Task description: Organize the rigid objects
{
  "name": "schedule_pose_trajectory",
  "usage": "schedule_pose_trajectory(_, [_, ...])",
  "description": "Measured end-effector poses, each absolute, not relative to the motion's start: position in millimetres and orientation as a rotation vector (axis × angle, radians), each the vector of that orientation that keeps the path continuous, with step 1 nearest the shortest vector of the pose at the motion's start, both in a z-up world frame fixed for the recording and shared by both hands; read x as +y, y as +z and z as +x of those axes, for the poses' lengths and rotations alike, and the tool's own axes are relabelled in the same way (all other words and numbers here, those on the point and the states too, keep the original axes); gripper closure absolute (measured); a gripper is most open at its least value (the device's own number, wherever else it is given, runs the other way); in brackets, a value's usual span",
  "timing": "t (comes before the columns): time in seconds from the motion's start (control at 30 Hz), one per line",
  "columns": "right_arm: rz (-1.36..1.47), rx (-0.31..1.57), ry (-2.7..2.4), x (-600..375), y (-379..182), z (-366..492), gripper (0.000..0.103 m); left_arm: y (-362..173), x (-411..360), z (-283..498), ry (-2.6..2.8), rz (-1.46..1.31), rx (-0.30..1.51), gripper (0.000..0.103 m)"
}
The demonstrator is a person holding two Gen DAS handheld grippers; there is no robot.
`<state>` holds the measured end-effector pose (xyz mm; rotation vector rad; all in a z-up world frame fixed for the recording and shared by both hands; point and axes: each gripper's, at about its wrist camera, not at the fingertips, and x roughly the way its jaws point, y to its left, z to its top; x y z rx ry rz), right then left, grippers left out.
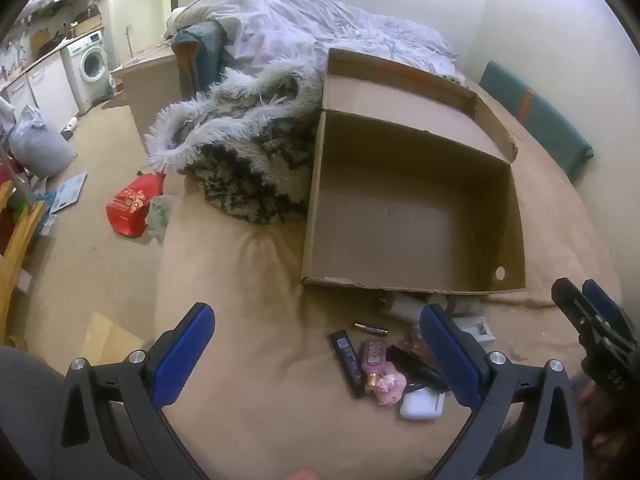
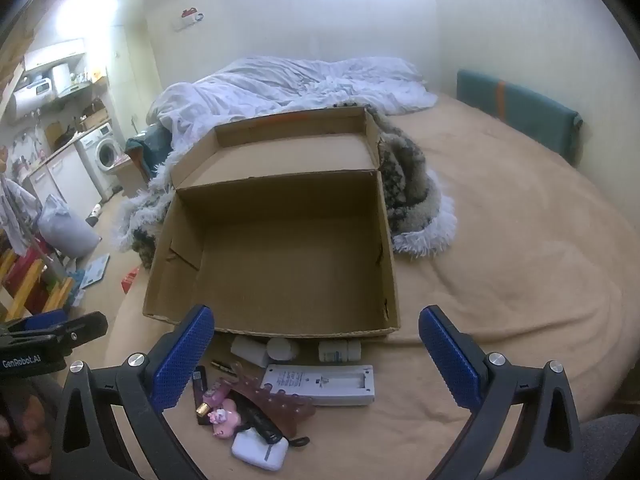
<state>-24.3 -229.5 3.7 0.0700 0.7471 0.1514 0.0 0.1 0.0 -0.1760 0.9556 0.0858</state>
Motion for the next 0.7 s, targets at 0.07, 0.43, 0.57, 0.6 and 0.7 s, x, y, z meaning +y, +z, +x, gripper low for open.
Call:
schedule_pose_trajectory(0.07, [0.057,0.747,0.145,-229.2,4.0,-24.2,0.0,-0.1,0.6,0.1,0.08,-0.181,0.959,0.001])
schedule_pose_trajectory(0.43, [0.066,0.736,0.143,-231.0,6.3,-25.2,0.0,1.2,5.1,0.7,0.086,-0.174,0.944,0.001])
schedule_pose_trajectory(0.57, [0.068,0.737,0.145,-232.0,6.3,-25.3,0.0,1.8,4.4,0.2,0.089,-0.171,0.945,0.001])
schedule_pose_trajectory(0.6, [0.068,0.737,0.144,-231.9,6.2,-25.4,0.0,1.9,5.1,0.5,0.091,-0.169,0.945,0.001])
schedule_pose_trajectory(0.7, [0.061,0.739,0.147,-227.9,3.6,-25.2,0.0,-1.2,2.7,1.6,0.098,-0.17,0.949,0.001])
